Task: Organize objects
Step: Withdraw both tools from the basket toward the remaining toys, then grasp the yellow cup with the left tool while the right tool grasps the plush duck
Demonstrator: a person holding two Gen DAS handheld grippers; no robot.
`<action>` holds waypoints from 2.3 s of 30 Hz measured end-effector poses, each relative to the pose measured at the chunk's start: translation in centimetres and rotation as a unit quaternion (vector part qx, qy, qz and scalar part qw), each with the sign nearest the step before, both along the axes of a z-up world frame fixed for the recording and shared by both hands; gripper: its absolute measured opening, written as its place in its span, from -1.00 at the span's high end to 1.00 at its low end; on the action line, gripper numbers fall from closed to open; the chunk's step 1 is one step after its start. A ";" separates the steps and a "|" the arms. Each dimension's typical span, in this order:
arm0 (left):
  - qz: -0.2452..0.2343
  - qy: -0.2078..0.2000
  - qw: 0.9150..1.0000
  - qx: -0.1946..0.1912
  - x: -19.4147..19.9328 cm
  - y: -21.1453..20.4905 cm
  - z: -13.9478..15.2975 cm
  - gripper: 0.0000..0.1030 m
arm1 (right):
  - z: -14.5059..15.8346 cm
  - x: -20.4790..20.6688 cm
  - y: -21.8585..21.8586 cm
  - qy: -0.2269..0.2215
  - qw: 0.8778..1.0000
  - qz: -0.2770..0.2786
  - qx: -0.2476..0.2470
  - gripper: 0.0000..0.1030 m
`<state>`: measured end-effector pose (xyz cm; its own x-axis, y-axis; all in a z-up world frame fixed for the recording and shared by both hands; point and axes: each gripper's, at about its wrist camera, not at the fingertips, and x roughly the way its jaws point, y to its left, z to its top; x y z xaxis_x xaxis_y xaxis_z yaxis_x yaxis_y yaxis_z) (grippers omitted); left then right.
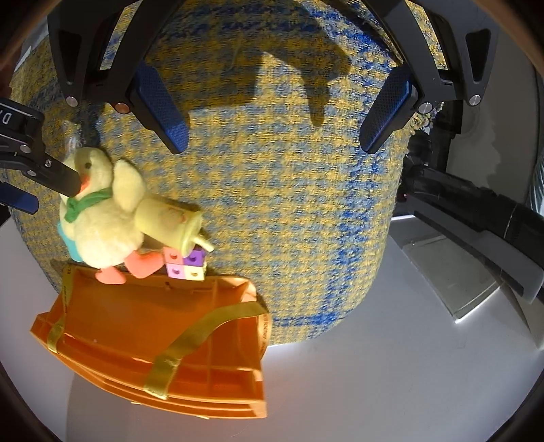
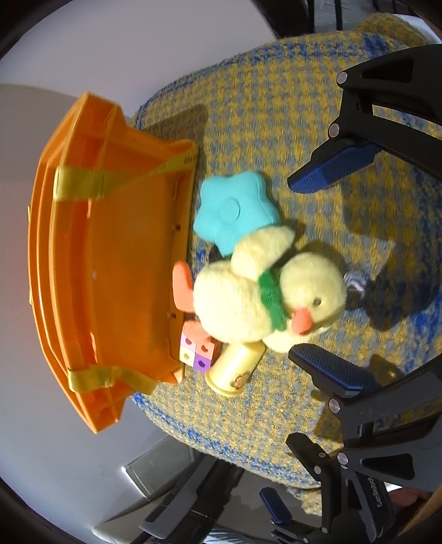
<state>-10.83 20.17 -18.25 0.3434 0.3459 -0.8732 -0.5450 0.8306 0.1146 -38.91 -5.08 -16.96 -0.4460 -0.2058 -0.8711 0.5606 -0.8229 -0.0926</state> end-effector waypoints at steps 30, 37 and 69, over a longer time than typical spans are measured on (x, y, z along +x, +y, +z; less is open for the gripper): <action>-0.060 -0.008 0.998 -0.022 2.4 -1.2 0.9 -0.99 | 0.9 0.0 1.1 -0.019 1.000 -0.024 -0.006 0.12; -0.104 -0.007 0.994 -0.029 6.0 -3.7 0.9 -0.96 | 3.6 -0.7 3.9 0.013 0.998 -0.056 -0.021 0.12; -0.173 0.016 0.984 -0.034 11.8 -4.0 -1.1 -0.12 | 2.2 -3.5 6.0 0.005 0.996 -0.092 -0.018 0.12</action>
<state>0.93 16.19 -19.37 0.4024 0.1542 -0.9024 -0.2253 0.9721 0.0657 -42.40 0.89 -14.75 -0.4877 -0.1499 -0.8600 0.3988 -0.9146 -0.0667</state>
